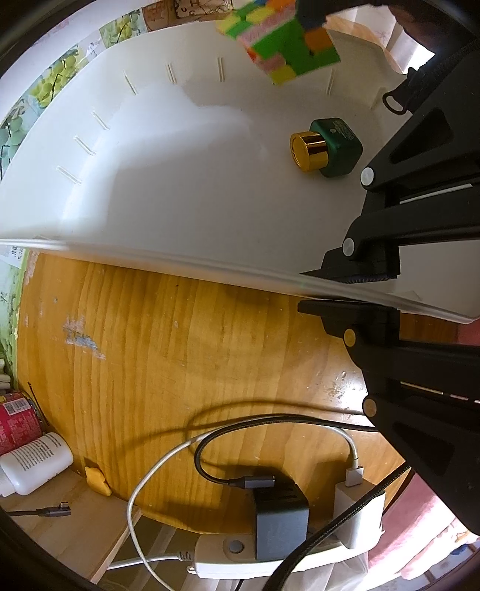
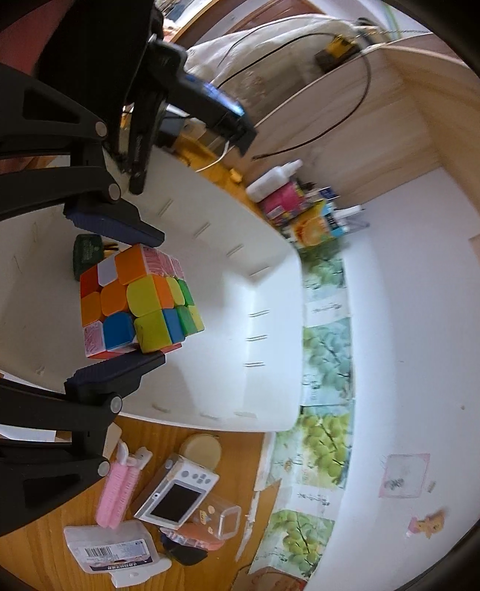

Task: Organize rigid objects
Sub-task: 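Carry the Rubik's cube into the tray with the right tool and release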

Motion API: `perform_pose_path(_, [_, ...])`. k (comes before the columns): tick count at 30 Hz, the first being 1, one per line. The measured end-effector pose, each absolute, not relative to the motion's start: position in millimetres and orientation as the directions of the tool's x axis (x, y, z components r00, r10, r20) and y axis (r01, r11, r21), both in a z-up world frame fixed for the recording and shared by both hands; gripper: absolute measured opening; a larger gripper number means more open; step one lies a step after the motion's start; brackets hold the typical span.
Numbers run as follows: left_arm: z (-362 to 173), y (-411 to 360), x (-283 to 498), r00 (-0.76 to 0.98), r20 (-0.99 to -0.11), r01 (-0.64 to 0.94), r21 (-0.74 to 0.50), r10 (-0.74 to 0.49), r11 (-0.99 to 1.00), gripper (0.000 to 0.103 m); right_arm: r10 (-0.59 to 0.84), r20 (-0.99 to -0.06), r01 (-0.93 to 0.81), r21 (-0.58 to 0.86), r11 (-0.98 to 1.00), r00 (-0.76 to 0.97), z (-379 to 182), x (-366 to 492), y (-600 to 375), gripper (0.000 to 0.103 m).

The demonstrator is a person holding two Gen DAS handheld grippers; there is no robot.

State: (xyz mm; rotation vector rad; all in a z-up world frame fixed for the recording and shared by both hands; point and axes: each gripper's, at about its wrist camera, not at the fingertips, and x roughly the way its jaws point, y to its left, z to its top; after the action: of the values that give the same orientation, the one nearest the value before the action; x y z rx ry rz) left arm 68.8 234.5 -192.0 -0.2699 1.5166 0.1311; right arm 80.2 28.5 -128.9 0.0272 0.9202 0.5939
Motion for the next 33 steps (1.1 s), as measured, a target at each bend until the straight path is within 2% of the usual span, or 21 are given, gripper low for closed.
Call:
perform_pose_path(10, [-187,230,72,0.087,-0.994,-0.219,-0.086,-0.069,0.972,0.009,0.404,-0.824,-0.482,0.187,0.856,0.397,-153,83,47,0.058])
perform_pose_path(19, [-186,225,70,0.084,-0.995,-0.207,-0.074,-0.058,0.976,0.009,0.381,-0.834,-0.469,0.171,0.866,0.398,-161,86,47,0.060])
perform_pose_path(23, [-186,225,70,0.084,-0.995,-0.205,-0.076,-0.060,0.976,0.009,0.406,-0.779,-0.463,0.170,0.870,0.477,-148,82,40,0.065])
perform_pose_path(27, [-185,224,70,0.085,-0.995,-0.204,-0.076,-0.059,0.976,0.009,0.419,-0.675,-0.444,0.149,0.884,0.607,-127,74,27,0.077])
perform_pose_path(33, [-185,225,69,0.085,-0.995,-0.203,-0.075,-0.059,0.976,0.009,0.382,-0.516,-0.371,0.129,0.919,0.767,-102,64,0,0.081])
